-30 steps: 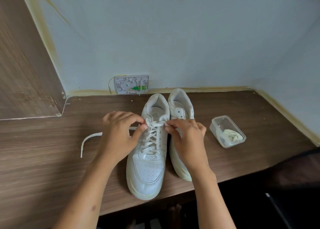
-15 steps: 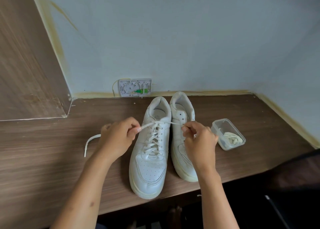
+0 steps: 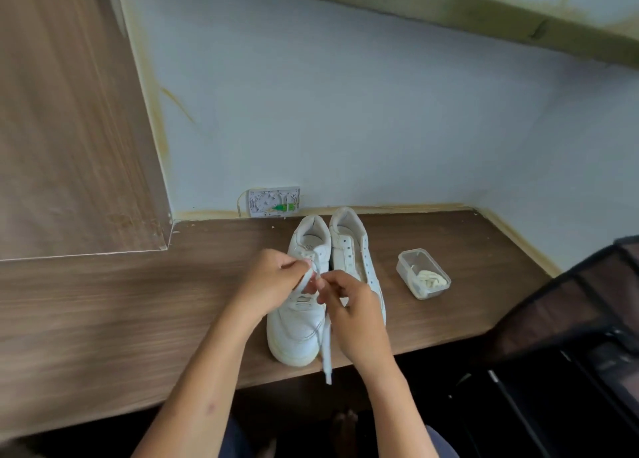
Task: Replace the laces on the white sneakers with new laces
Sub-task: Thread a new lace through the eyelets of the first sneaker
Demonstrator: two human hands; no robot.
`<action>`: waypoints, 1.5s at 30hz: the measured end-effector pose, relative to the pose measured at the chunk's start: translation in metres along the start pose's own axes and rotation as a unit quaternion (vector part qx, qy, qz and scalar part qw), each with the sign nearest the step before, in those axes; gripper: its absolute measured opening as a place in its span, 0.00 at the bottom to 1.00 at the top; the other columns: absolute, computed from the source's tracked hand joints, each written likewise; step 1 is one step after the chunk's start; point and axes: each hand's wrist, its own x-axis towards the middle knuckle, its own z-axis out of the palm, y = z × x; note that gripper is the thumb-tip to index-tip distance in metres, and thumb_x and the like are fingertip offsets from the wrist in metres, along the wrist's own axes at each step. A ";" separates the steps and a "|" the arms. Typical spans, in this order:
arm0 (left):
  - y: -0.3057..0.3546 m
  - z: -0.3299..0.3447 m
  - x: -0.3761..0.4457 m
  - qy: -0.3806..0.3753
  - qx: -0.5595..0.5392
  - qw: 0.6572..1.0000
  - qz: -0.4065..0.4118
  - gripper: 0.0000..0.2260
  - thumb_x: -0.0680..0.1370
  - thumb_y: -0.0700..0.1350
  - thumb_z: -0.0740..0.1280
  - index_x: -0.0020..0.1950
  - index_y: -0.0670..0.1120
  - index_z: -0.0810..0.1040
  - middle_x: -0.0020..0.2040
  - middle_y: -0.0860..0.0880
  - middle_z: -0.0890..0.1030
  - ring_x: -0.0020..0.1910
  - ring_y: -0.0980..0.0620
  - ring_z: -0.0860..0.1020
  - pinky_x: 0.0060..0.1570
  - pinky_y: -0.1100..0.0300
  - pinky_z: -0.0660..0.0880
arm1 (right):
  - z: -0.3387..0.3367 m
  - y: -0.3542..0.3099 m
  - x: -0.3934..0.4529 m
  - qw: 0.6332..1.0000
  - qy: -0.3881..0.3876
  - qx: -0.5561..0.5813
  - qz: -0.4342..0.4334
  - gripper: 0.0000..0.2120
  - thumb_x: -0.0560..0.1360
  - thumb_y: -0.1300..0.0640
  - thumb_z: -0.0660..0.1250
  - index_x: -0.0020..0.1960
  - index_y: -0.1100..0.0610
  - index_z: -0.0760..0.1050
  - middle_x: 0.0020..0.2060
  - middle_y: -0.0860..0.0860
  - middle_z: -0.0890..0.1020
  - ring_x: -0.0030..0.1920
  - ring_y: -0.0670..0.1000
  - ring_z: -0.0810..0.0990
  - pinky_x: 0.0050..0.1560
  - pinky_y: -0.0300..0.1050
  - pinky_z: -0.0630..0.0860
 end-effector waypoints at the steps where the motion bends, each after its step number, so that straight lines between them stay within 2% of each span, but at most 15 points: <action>1: 0.004 0.000 -0.005 -0.005 -0.002 1.000 -0.001 0.15 0.81 0.48 0.63 0.41 0.47 0.87 0.40 0.48 0.86 0.42 0.55 0.83 0.52 0.59 0.75 | 0.000 -0.006 -0.005 1.000 0.002 -0.003 -0.010 0.09 0.81 0.53 0.63 0.50 0.52 0.82 0.38 0.43 0.83 0.44 0.39 0.80 0.43 0.34 0.72; 3: 0.012 -0.001 -0.018 -0.013 0.001 1.000 -0.008 0.15 0.81 0.49 0.65 0.40 0.44 0.86 0.40 0.44 0.86 0.41 0.51 0.82 0.48 0.59 0.74 | -0.001 -0.016 -0.014 0.999 0.013 -0.024 -0.028 0.08 0.81 0.54 0.63 0.48 0.49 0.80 0.39 0.39 0.84 0.46 0.39 0.80 0.52 0.44 0.74; 6: 0.016 -0.005 -0.029 -0.019 -0.019 1.000 0.000 0.17 0.80 0.51 0.66 0.38 0.42 0.85 0.40 0.45 0.85 0.45 0.41 0.82 0.53 0.53 0.75 | -0.003 -0.026 -0.023 0.995 0.032 -0.075 -0.053 0.07 0.81 0.55 0.63 0.48 0.48 0.80 0.42 0.41 0.83 0.46 0.44 0.79 0.55 0.58 0.74; 10: 0.033 -0.008 -0.047 -0.018 -0.067 0.998 0.014 0.17 0.81 0.48 0.65 0.36 0.43 0.83 0.38 0.46 0.85 0.41 0.57 0.81 0.43 0.70 0.72 | -0.009 -0.045 -0.034 0.989 0.040 -0.114 -0.089 0.07 0.82 0.55 0.63 0.52 0.49 0.80 0.45 0.43 0.80 0.48 0.45 0.78 0.58 0.53 0.69; 14: 0.050 -0.010 -0.056 -0.019 -0.084 0.996 0.031 0.12 0.82 0.44 0.64 0.48 0.41 0.85 0.45 0.42 0.86 0.41 0.56 0.82 0.38 0.74 0.74 | -0.014 -0.058 -0.041 0.980 0.051 -0.134 -0.140 0.06 0.80 0.56 0.65 0.52 0.50 0.81 0.43 0.45 0.77 0.46 0.47 0.77 0.53 0.47 0.71; 16: 0.057 -0.014 -0.057 -0.019 -0.071 0.996 0.042 0.10 0.82 0.43 0.63 0.51 0.42 0.84 0.45 0.46 0.85 0.42 0.59 0.81 0.37 0.75 0.72 | -0.020 -0.063 -0.039 0.980 0.056 -0.110 -0.154 0.07 0.79 0.58 0.67 0.54 0.53 0.83 0.44 0.46 0.78 0.47 0.45 0.78 0.51 0.32 0.71; 18: 0.062 -0.019 -0.056 -0.016 -0.033 0.998 0.060 0.10 0.83 0.43 0.63 0.52 0.43 0.83 0.46 0.48 0.83 0.44 0.61 0.79 0.42 0.72 0.72 | -0.028 -0.065 -0.036 0.982 0.065 -0.084 -0.157 0.08 0.78 0.60 0.69 0.54 0.53 0.83 0.47 0.47 0.78 0.48 0.41 0.78 0.49 0.27 0.70; 23: 0.071 -0.027 -0.041 0.032 0.094 0.990 0.102 0.13 0.82 0.45 0.64 0.39 0.54 0.81 0.53 0.46 0.83 0.54 0.49 0.78 0.50 0.58 0.71 | -0.040 -0.067 -0.017 0.986 0.125 -0.007 -0.114 0.09 0.75 0.61 0.73 0.52 0.51 0.80 0.51 0.46 0.78 0.44 0.40 0.80 0.43 0.29 0.73; 25: 0.077 -0.029 -0.033 0.041 0.123 0.984 0.121 0.14 0.82 0.46 0.64 0.38 0.54 0.81 0.49 0.47 0.84 0.52 0.46 0.80 0.52 0.56 0.73 | -0.042 -0.066 -0.003 0.995 0.076 0.024 -0.065 0.18 0.73 0.58 0.75 0.61 0.51 0.76 0.51 0.49 0.79 0.42 0.41 0.81 0.42 0.28 0.73; 27: 0.085 -0.029 -0.026 0.027 0.124 0.984 0.127 0.11 0.82 0.46 0.64 0.42 0.51 0.83 0.38 0.55 0.83 0.43 0.50 0.80 0.44 0.59 0.74 | -0.039 -0.064 0.012 0.998 -0.006 0.064 -0.023 0.24 0.71 0.56 0.77 0.65 0.51 0.73 0.47 0.51 0.81 0.41 0.44 0.81 0.42 0.30 0.75; 29: 0.090 -0.028 -0.015 0.018 0.089 0.988 0.128 0.10 0.82 0.44 0.65 0.44 0.47 0.83 0.31 0.56 0.80 0.36 0.54 0.80 0.39 0.61 0.76 | -0.031 -0.059 0.026 0.995 -0.044 0.086 -0.015 0.19 0.72 0.55 0.76 0.60 0.53 0.77 0.42 0.53 0.80 0.39 0.45 0.79 0.41 0.34 0.75; 33: 0.088 -0.026 0.013 0.033 0.025 0.986 0.164 0.07 0.80 0.43 0.67 0.50 0.42 0.84 0.34 0.54 0.83 0.39 0.59 0.82 0.40 0.68 0.76 | -0.019 -0.052 0.060 0.991 -0.009 0.131 -0.018 0.02 0.78 0.59 0.69 0.48 0.58 0.80 0.37 0.54 0.78 0.36 0.46 0.75 0.39 0.38 0.71; 37: 0.079 -0.021 0.041 0.053 -0.114 0.976 0.179 0.06 0.80 0.41 0.67 0.52 0.42 0.83 0.41 0.53 0.85 0.44 0.59 0.83 0.42 0.68 0.77 | -0.020 -0.039 0.099 0.973 0.033 0.229 0.016 0.06 0.79 0.62 0.67 0.49 0.64 0.81 0.37 0.56 0.81 0.39 0.51 0.78 0.47 0.45 0.77; 41: 0.055 -0.014 0.072 0.103 -0.160 0.966 0.176 0.06 0.78 0.41 0.70 0.53 0.41 0.85 0.45 0.49 0.86 0.45 0.59 0.83 0.44 0.69 0.77 | -0.014 -0.021 0.129 0.933 0.074 0.346 0.063 0.07 0.76 0.69 0.68 0.53 0.67 0.82 0.41 0.57 0.84 0.38 0.48 0.83 0.46 0.38 0.80; 45: 0.017 0.000 0.106 0.124 -0.162 0.970 0.135 0.05 0.77 0.40 0.71 0.51 0.41 0.84 0.43 0.50 0.85 0.43 0.59 0.83 0.47 0.67 0.78 | 0.001 0.014 0.149 0.953 0.084 0.279 0.089 0.06 0.75 0.69 0.69 0.49 0.64 0.83 0.43 0.58 0.86 0.43 0.51 0.86 0.50 0.40 0.81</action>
